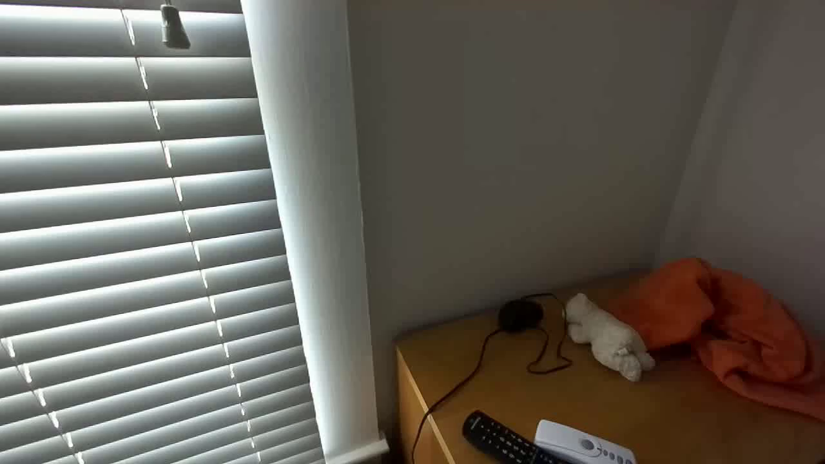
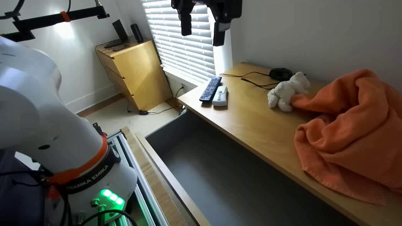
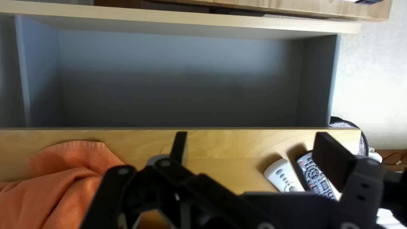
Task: Put the white fluffy toy in the open drawer
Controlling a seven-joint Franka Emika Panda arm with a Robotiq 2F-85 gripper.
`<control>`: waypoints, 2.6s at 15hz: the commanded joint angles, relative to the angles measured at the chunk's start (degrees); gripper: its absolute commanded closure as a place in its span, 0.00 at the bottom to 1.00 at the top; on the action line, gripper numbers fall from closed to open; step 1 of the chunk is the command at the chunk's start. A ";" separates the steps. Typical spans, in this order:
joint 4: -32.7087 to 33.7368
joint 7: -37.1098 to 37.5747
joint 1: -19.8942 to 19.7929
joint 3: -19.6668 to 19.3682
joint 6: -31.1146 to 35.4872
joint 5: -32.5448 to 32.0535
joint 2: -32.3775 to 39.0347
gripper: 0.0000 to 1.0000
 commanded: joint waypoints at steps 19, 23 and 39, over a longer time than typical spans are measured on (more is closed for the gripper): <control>2.46 15.15 2.21 8.92 22.56 1.86 15.67 0.00; 4.35 17.93 2.03 11.13 32.39 0.13 24.39 0.00; 15.07 35.42 3.16 9.78 47.65 -2.48 47.06 0.00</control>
